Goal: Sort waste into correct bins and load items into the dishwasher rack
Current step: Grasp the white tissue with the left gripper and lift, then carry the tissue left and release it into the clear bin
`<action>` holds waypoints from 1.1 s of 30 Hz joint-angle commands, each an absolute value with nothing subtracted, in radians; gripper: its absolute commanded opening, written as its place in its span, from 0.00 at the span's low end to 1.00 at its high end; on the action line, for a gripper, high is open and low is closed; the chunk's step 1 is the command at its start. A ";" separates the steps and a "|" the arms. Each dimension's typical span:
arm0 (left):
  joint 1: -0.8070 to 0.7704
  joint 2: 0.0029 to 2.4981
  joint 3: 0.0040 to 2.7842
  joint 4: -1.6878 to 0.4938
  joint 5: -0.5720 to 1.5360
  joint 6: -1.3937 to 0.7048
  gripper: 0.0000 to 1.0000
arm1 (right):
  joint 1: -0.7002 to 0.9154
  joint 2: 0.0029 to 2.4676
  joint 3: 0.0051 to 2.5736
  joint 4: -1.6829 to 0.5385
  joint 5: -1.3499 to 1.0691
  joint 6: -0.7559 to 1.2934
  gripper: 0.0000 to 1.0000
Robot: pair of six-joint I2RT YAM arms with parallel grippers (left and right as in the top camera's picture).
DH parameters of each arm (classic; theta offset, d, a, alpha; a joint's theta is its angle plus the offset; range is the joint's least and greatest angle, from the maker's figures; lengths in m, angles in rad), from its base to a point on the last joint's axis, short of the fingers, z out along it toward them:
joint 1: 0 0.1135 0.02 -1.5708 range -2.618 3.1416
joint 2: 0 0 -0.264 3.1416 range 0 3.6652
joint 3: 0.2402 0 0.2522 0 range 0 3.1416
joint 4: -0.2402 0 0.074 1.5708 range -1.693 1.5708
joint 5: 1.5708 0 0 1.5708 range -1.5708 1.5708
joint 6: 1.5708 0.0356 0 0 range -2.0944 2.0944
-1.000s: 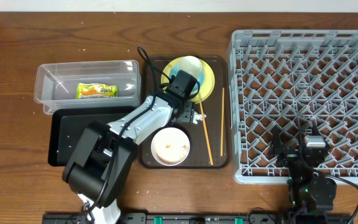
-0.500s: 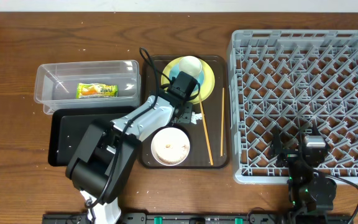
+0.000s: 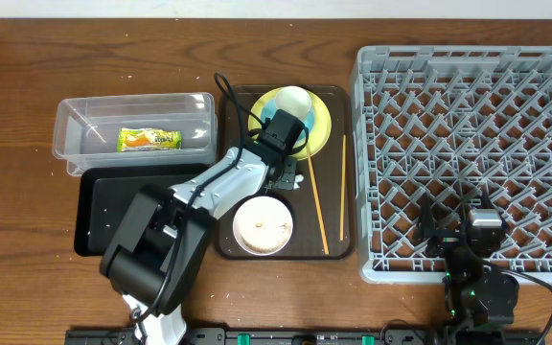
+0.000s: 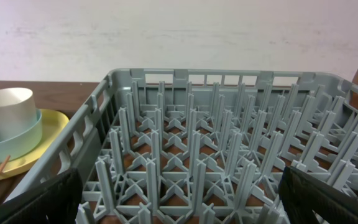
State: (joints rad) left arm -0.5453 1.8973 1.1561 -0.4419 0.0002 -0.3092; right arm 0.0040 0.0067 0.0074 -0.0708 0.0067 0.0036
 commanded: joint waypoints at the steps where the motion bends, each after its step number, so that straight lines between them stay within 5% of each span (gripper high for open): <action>1: -0.542 1.817 1.161 -0.466 -0.012 -0.300 0.06 | 0.008 0.007 0.006 -0.074 0.002 0.007 0.99; 7: -0.515 1.640 1.161 -0.477 -0.047 -0.305 0.06 | 0.008 0.007 0.006 -0.074 0.002 0.006 0.99; 14: -0.424 1.490 1.161 -0.457 -0.363 -0.372 0.06 | 0.008 0.007 0.006 -0.074 0.002 0.007 0.99; 33: -0.139 1.654 1.160 -0.413 -0.408 -0.372 0.08 | 0.008 0.007 0.005 -0.074 0.002 0.007 0.99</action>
